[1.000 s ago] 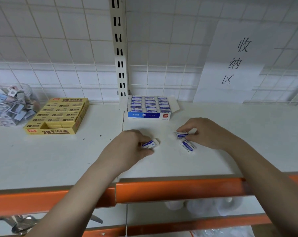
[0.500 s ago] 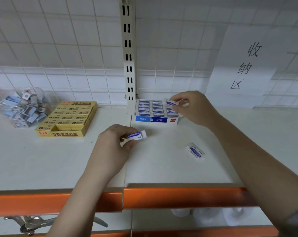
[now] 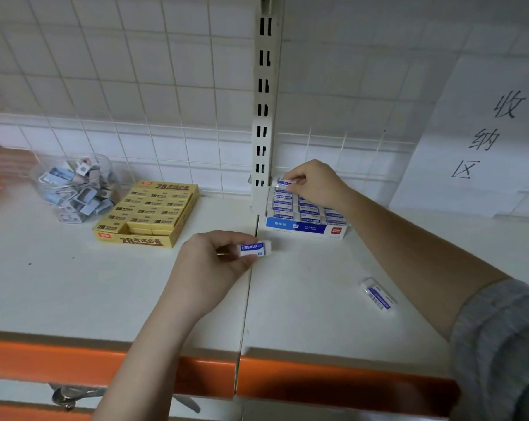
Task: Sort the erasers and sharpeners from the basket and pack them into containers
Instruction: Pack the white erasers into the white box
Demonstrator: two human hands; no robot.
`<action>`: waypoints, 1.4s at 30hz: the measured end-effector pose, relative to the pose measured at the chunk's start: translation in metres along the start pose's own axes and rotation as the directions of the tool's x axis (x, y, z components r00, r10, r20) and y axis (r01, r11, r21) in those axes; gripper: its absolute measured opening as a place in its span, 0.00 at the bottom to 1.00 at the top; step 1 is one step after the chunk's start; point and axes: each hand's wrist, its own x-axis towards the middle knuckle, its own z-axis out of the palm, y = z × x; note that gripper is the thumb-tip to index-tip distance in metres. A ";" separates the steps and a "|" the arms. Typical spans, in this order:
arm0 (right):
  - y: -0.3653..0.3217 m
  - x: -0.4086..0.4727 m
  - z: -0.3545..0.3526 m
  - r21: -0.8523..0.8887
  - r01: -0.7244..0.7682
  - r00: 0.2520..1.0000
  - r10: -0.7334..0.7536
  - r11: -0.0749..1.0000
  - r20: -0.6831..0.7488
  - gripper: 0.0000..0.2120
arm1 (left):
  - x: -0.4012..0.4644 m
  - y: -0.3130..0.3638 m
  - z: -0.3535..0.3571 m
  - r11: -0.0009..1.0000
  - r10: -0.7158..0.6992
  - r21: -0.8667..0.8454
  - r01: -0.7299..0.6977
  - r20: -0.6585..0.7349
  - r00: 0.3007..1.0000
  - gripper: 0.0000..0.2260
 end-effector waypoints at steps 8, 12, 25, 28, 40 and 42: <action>0.005 0.003 0.005 0.003 -0.007 0.999 0.007 1.000 0.041 0.17 | 0.009 -0.001 -0.004 0.973 -0.065 -0.224 0.064 0.005 0.998 0.13; 0.005 -0.010 -0.005 0.054 -0.019 0.999 0.021 0.998 -0.030 0.19 | 0.022 0.003 -0.012 0.910 -0.148 -0.384 0.156 0.051 0.988 0.16; 0.008 -0.157 -0.050 -0.231 -0.144 0.957 0.195 0.962 0.216 0.06 | 0.108 0.058 0.017 0.995 0.102 -0.042 -0.096 0.594 0.798 0.15; 0.014 -0.184 -0.043 -0.232 -0.199 0.943 0.251 0.952 0.219 0.09 | 0.138 0.073 0.029 0.974 0.106 0.091 -0.208 0.628 0.771 0.13; 0.027 -0.216 -0.019 0.038 -0.270 0.963 0.270 0.962 -0.011 0.09 | 0.200 0.059 0.077 0.878 0.045 0.352 -0.324 0.614 0.788 0.11; 0.029 -0.217 -0.016 0.073 -0.268 0.962 0.271 0.961 -0.037 0.10 | 0.200 0.057 0.077 0.888 0.028 0.346 -0.302 0.616 0.788 0.11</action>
